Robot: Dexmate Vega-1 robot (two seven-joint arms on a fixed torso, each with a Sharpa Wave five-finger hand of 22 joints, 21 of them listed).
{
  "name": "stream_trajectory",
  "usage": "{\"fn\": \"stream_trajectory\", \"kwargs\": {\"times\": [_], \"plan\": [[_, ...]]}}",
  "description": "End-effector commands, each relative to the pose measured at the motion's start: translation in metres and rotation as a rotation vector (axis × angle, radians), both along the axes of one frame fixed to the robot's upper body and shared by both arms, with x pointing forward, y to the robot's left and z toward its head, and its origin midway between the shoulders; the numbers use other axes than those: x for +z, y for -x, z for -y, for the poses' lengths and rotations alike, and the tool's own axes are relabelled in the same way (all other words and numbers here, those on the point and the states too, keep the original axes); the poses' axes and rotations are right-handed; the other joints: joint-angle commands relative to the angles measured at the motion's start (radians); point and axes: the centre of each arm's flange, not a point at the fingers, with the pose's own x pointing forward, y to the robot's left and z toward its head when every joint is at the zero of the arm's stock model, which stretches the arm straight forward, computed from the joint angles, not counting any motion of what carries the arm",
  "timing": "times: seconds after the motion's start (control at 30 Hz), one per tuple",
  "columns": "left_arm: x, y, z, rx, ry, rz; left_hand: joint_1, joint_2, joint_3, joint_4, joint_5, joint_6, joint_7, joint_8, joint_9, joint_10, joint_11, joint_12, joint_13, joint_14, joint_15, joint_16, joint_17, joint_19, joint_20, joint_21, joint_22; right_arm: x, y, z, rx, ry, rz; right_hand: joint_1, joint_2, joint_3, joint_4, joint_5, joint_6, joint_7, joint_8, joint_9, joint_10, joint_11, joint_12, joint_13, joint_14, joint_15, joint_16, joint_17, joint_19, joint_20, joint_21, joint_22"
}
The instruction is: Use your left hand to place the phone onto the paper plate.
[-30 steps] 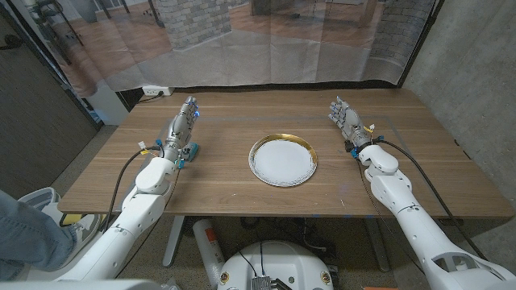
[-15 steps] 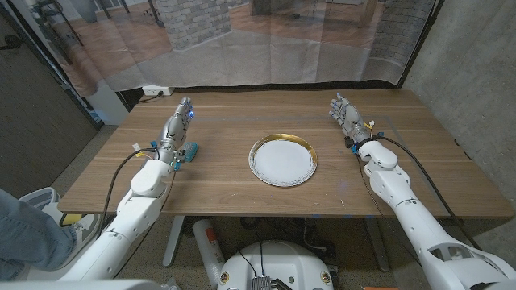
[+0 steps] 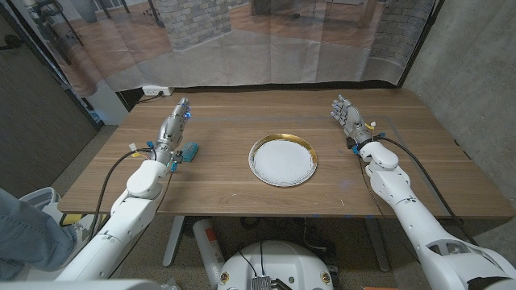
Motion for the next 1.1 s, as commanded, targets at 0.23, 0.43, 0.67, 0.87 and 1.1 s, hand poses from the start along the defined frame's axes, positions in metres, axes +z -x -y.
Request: {"fn": "stream_trajectory", "kwargs": {"times": [0.23, 0.43, 0.67, 0.87, 1.1], "plan": [[0.005, 0.01, -0.004, 0.036, -0.018, 0.02, 0.012, 0.003, -0.003, 0.002, 0.006, 0.002, 0.001, 0.0, 0.003, 0.002, 0.0, -0.002, 0.004, 0.002, -0.001, -0.002, 0.004, -0.001, -0.019, -0.002, 0.004, -0.001, -0.008, 0.006, -0.015, 0.001, -0.007, 0.012, 0.002, 0.003, -0.006, -0.005, 0.006, -0.003, 0.005, 0.004, 0.004, -0.002, 0.003, 0.001, 0.008, 0.0, 0.008, 0.003, 0.009, -0.026, -0.005, 0.004], [0.001, 0.016, -0.009, 0.062, -0.029, 0.01, 0.013, 0.003, -0.004, 0.002, 0.006, 0.003, 0.001, 0.0, 0.003, 0.001, -0.003, -0.004, 0.004, 0.002, -0.001, -0.002, 0.005, -0.001, -0.019, -0.003, 0.004, 0.0, -0.012, 0.005, -0.018, -0.001, -0.013, 0.011, 0.003, 0.002, -0.005, -0.005, 0.006, -0.002, 0.005, 0.004, 0.005, -0.002, 0.003, 0.001, 0.008, 0.0, 0.008, 0.003, 0.01, -0.026, -0.007, 0.004], [-0.005, 0.023, -0.017, 0.096, -0.035, -0.002, 0.014, 0.004, -0.005, 0.001, 0.007, 0.004, 0.001, -0.001, 0.003, 0.003, -0.002, -0.004, 0.004, 0.003, -0.002, -0.002, 0.005, -0.001, -0.017, -0.003, 0.004, 0.0, -0.016, 0.005, -0.007, 0.007, -0.024, 0.011, 0.004, 0.002, -0.006, -0.005, 0.006, -0.003, 0.005, 0.004, 0.005, -0.001, 0.003, 0.001, 0.008, 0.0, 0.007, 0.003, 0.011, -0.026, -0.009, 0.004], [-0.006, 0.029, -0.021, 0.112, -0.037, -0.003, 0.016, 0.004, -0.006, 0.001, 0.007, 0.005, 0.0, -0.001, 0.003, 0.005, -0.003, -0.004, 0.004, 0.004, -0.002, -0.003, 0.005, 0.0, -0.017, -0.004, 0.004, -0.001, -0.016, 0.007, -0.014, 0.0, -0.019, 0.011, 0.004, 0.001, -0.006, -0.006, 0.006, -0.004, 0.005, 0.004, 0.004, -0.001, 0.003, 0.001, 0.008, 0.0, 0.007, 0.003, 0.013, -0.027, -0.012, 0.004], [-0.006, 0.034, -0.024, 0.127, -0.054, -0.013, 0.017, 0.005, -0.007, 0.001, 0.007, 0.007, -0.002, -0.001, 0.003, 0.007, -0.004, -0.004, 0.004, 0.005, -0.003, -0.003, 0.005, 0.0, -0.017, -0.004, 0.004, -0.004, -0.014, 0.007, -0.01, -0.003, -0.007, 0.011, 0.005, 0.0, -0.006, -0.006, 0.007, -0.003, 0.005, 0.004, 0.004, -0.002, 0.003, 0.001, 0.008, 0.0, 0.007, 0.003, 0.014, -0.027, -0.014, 0.004]]}}
